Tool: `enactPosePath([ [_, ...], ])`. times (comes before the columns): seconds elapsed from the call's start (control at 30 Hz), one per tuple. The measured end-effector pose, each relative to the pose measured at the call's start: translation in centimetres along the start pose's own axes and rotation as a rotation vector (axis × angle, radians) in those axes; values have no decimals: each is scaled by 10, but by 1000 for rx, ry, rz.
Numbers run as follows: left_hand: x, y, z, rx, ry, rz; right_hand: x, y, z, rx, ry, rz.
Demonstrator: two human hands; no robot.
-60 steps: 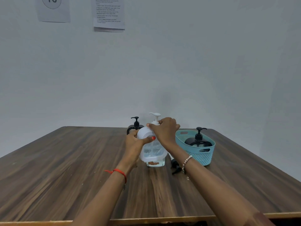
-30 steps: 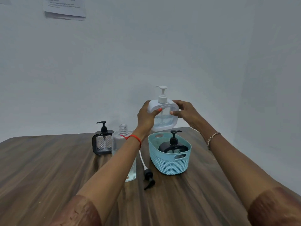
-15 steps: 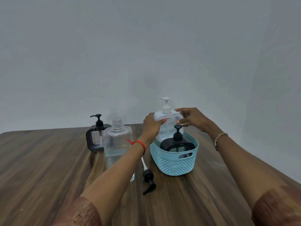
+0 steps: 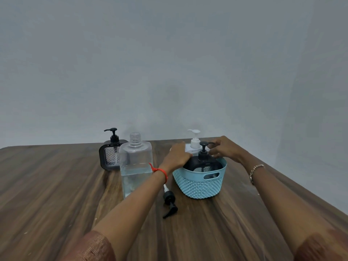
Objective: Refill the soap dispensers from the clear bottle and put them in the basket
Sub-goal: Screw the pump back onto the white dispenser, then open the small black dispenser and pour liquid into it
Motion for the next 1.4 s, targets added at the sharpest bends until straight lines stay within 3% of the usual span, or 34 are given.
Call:
enactPosePath([
  [0.23,0,-4,-1,-99,30,82,8,-13,-1,-41,-126,48],
  [0.6,14,-18,-15,-205,-27,152,14,-13,8,33,-104,45],
  [0.7,16,-17,-12,-166,-35,115,12,3,10,23,-77,-83],
  [0.8,18,-1,-16,-189,-66,40,21,38,31,-86,10,-416],
  [0.9,22,31,-26,-204,-59,-61,32,52,65,-156,117,-583],
  [1.17,61,171,-47,51,-201,-489,67,14,203,-280,463,-741],
  [1.3,100,234,-15,143,-206,-707,85,-33,274,-305,628,-746],
  [1.4,115,253,30,164,-118,-768,82,-84,301,-279,652,-686],
])
Point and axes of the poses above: each hand's wrist, its own x-axis away from the middle knuckle, its own y-axis out of the back of the hand, z = x × y, the point moved 9 cm from there along -x, towards the middle knuckle, and after that the axes turned 4 degrees about y, right-handed, at the moved point
